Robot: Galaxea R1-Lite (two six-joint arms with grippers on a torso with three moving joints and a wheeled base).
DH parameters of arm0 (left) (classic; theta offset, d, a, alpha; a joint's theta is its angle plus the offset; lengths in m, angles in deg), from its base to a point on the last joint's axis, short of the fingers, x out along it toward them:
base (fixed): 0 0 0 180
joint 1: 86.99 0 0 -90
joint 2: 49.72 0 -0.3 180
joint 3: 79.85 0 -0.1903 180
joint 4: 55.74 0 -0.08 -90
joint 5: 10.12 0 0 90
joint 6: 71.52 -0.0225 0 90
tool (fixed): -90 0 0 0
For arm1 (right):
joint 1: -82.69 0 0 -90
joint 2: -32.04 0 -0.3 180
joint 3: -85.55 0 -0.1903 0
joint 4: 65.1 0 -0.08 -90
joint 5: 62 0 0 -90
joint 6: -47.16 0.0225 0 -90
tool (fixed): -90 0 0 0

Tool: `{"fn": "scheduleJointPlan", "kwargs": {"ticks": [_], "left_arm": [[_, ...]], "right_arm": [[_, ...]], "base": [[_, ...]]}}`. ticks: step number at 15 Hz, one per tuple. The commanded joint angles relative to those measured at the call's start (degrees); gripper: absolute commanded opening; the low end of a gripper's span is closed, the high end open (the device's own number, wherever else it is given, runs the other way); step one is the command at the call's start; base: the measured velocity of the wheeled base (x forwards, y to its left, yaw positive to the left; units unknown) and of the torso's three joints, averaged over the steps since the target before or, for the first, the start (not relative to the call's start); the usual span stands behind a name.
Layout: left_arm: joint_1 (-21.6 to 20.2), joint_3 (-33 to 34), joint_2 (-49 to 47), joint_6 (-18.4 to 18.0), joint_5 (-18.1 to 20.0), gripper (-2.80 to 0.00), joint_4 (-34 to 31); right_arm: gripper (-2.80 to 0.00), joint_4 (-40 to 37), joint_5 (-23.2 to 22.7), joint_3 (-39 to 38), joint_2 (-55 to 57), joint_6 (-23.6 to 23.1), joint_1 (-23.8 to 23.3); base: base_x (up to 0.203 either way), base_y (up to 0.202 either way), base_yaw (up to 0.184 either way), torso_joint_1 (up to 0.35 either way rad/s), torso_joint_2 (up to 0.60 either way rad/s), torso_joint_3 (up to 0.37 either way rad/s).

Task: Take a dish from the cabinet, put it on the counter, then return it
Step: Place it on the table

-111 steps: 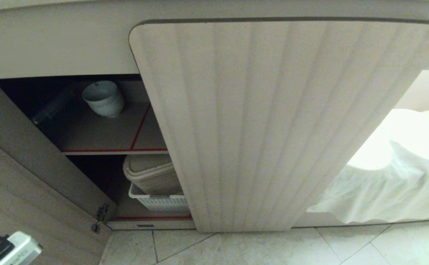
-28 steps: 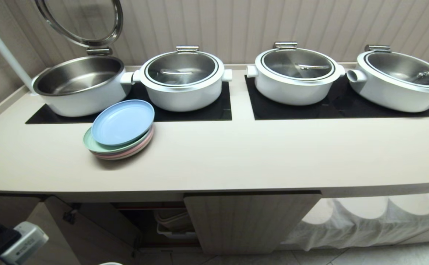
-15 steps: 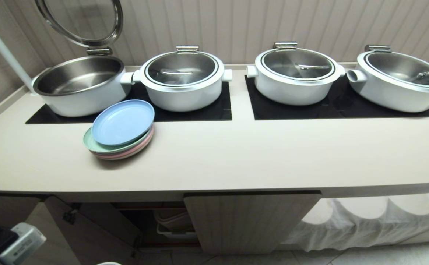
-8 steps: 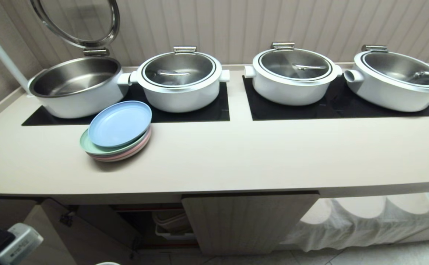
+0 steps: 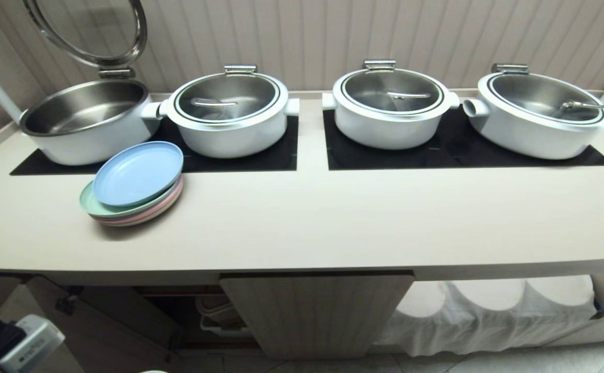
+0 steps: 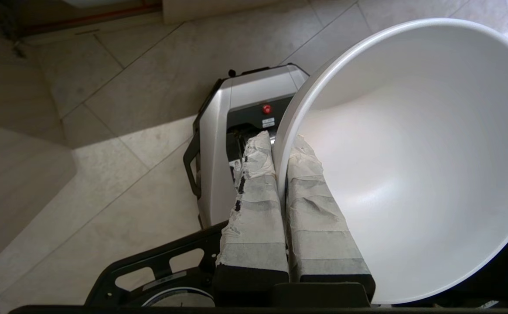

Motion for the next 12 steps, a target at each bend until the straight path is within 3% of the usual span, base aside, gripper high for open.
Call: {"fn": "scheduleJointPlan", "kwargs": {"ticks": [1,7,12], "left_arm": [[-0.02,0.10,-0.08,0.19,0.12,-2.80,-0.15],[-0.02,0.37,-0.08,0.28,-0.24,-2.80,-0.24],[-0.02,-0.07,-0.26,0.28,0.12,-2.80,-0.15]], "right_arm": [[-2.80,0.04,0.01,-0.01,0.07,0.07,0.02],[-2.80,0.04,0.01,0.08,0.07,0.07,0.02],[-2.80,0.04,0.01,0.00,0.07,0.07,0.02]], "base": [[0.000,-0.195,0.002,0.002,0.00,0.005],[0.000,-0.186,-0.001,0.000,0.00,0.001],[0.000,-0.021,0.000,0.001,0.00,0.001]]}}
